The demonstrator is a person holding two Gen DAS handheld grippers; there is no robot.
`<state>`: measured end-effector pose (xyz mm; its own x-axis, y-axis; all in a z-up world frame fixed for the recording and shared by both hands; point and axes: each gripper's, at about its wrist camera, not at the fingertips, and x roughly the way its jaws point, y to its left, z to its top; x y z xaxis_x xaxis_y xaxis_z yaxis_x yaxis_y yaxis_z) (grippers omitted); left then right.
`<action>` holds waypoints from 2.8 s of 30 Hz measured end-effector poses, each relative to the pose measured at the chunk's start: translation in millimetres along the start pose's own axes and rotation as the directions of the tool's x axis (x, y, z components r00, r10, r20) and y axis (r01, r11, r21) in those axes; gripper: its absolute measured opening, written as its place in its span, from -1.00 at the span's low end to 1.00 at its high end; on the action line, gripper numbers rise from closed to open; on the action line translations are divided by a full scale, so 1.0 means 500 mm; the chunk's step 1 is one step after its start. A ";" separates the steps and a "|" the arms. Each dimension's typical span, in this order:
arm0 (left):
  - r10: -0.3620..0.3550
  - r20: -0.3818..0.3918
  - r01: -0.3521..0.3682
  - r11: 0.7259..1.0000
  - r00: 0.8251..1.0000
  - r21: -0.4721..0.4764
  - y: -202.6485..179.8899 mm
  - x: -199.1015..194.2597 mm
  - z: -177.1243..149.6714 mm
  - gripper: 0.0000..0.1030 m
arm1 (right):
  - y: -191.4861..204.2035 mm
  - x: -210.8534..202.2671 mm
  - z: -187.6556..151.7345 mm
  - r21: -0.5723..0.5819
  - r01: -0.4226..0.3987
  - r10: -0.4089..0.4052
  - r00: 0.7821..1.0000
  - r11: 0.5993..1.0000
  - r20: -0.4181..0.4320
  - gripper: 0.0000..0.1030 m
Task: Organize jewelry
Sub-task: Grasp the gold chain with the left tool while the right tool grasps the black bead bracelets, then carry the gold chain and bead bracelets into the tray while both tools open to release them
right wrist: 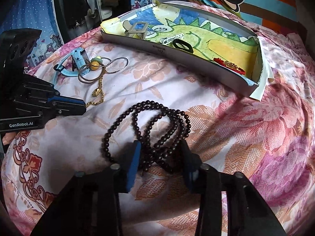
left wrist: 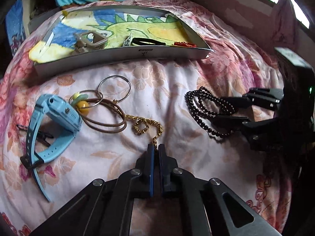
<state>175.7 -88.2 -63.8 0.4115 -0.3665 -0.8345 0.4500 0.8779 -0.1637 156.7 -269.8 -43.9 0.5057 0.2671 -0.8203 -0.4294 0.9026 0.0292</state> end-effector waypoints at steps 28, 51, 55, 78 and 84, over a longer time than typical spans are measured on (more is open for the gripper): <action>0.010 0.283 0.028 0.991 0.959 -0.132 -0.032 -0.211 0.111 -0.93 | -0.004 -0.170 0.058 -0.008 0.102 -0.095 0.950 0.995 0.298 -0.79; 0.115 0.419 -0.032 0.979 0.901 -0.200 -0.023 -0.151 0.364 -0.93 | -0.173 -0.083 0.224 0.132 0.016 -0.072 0.898 0.991 0.435 -0.79; 0.117 0.379 -0.032 0.974 0.918 -0.223 -0.005 -0.083 0.364 -0.93 | -0.203 -0.017 0.210 0.167 0.000 -0.067 0.917 0.986 0.393 -0.79; 0.108 0.215 -0.038 0.951 0.971 -0.308 0.054 0.060 0.316 -0.83 | -0.222 0.063 0.175 0.199 0.001 -0.059 0.956 0.980 0.286 -0.24; 0.108 0.244 -0.028 0.950 0.964 -0.310 0.043 0.018 0.305 -0.04 | -0.219 0.032 0.179 0.224 0.032 -0.093 0.959 0.974 0.268 0.23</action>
<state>310.0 -119.4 5.6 0.6385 -0.3333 -0.6937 0.1703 0.9402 -0.2950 278.7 -334.2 -9.0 0.7254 0.2622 -0.6364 -0.2345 0.9634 0.1297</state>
